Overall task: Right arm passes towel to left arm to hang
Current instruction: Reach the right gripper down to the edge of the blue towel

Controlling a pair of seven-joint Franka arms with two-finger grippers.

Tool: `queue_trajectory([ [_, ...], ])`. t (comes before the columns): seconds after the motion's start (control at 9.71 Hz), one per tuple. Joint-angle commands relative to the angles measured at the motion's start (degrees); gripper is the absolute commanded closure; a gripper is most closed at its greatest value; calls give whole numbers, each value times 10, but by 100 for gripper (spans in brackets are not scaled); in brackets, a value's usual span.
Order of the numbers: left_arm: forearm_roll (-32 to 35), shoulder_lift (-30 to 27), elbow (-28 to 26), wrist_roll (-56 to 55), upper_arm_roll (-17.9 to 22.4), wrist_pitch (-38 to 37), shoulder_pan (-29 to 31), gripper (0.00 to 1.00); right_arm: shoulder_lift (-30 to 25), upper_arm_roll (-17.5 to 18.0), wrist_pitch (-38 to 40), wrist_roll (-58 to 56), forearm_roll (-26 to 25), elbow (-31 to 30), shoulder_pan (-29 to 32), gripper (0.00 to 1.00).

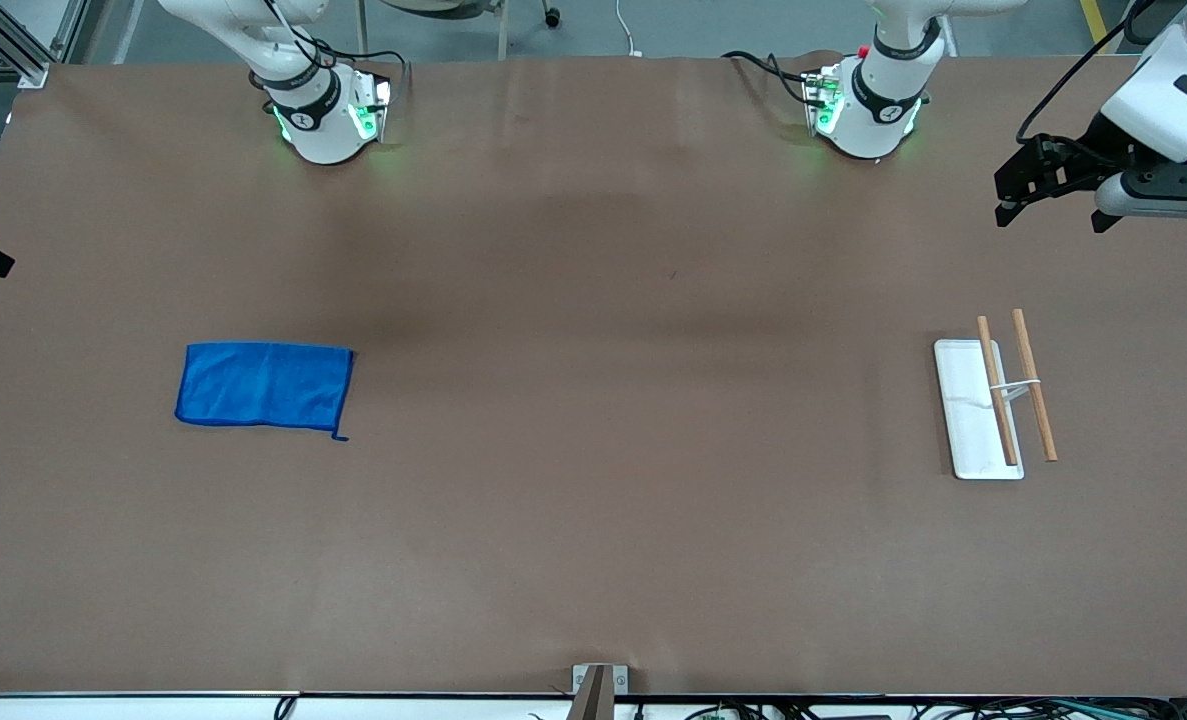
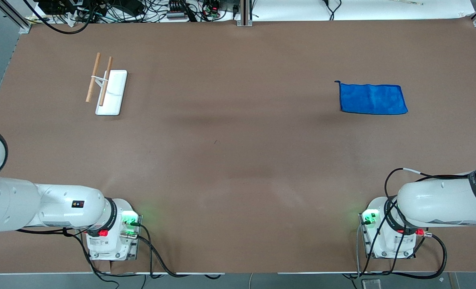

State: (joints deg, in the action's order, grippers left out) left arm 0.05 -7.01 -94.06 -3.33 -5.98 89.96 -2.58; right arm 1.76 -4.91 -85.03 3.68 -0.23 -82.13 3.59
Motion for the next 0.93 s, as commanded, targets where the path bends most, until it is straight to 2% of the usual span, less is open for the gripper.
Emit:
queue_trajectory([
  [0.0,10,22,5,10,-2,-9,-1,0,3,4,5,-1,-1,8,6,0],
  [0.21,12,45,39,10,2,-10,1,0,3,4,8,-3,-3,9,5,0],
  [0.41,12,49,37,13,2,-10,6,0,10,4,9,-4,-5,7,2,0],
  [0.62,7,56,41,10,2,-8,6,0,36,5,-24,-31,-2,-66,-3,0],
  [0.82,12,57,42,3,2,-8,6,0,39,5,-159,-45,-1,-187,-13,0],
])
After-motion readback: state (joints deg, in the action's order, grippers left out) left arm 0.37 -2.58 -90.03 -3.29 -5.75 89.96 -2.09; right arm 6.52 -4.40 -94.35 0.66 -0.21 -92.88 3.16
